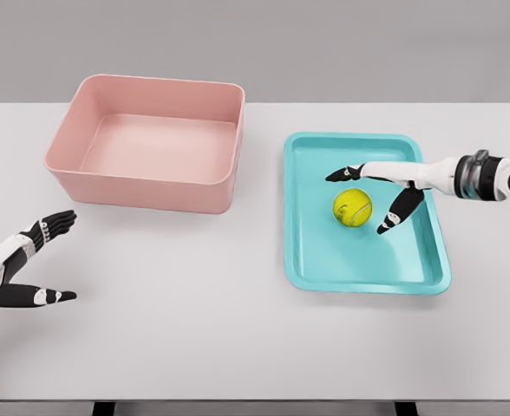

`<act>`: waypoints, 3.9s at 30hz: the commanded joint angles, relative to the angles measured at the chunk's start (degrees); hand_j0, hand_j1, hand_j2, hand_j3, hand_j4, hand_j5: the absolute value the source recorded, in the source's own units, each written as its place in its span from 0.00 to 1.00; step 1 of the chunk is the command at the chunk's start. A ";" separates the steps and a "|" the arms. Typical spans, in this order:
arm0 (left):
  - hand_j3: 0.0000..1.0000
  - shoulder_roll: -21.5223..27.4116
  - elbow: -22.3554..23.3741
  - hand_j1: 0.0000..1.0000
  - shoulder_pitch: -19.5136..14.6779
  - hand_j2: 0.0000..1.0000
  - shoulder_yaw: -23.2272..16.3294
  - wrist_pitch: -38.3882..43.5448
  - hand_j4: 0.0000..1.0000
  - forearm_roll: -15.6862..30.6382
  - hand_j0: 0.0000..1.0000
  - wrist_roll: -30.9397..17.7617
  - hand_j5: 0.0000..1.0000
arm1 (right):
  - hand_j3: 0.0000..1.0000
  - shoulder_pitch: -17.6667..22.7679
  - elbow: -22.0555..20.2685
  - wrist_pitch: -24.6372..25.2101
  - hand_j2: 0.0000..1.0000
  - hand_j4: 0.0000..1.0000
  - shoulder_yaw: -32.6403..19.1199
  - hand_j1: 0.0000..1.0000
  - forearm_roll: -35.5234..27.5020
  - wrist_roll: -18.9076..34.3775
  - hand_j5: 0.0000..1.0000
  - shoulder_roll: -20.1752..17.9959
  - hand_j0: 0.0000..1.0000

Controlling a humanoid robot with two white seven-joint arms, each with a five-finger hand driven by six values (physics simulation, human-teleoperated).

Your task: Put the tennis from the blue tray into the pink basket with both arms

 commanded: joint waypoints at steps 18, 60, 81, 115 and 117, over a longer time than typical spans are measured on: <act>1.00 -0.85 -2.49 1.00 0.44 1.00 2.18 0.02 1.00 -2.75 1.00 -0.77 1.00 | 0.79 0.00 0.81 0.05 0.79 0.79 1.39 0.79 0.06 -0.01 0.79 0.73 0.79; 1.00 -1.12 -4.16 1.00 0.79 1.00 2.89 0.02 1.00 -3.10 1.00 -0.86 1.00 | 0.37 0.00 -8.60 -9.70 0.37 0.37 2.62 0.37 2.70 -0.01 0.37 21.64 0.37; 1.00 -1.20 -4.25 1.00 0.97 1.00 2.89 0.02 1.00 -3.45 1.00 -0.68 1.00 | 1.00 0.00 -19.49 -10.49 1.00 1.00 -2.38 1.00 5.33 -0.01 1.00 16.11 1.00; 1.00 -14.39 -7.50 1.00 -3.08 1.00 1.74 0.02 1.00 -19.10 1.00 -0.59 1.00 | 1.00 31.20 -15.80 -17.44 1.00 1.00 -46.60 1.00 -4.60 -0.01 1.00 -5.16 1.00; 1.00 -15.53 -7.50 1.00 -4.22 1.00 0.87 0.02 1.00 -19.19 1.00 -0.59 1.00 | 1.00 31.29 -16.07 -17.26 1.00 1.00 -46.51 1.00 -4.60 -0.01 1.00 -4.90 1.00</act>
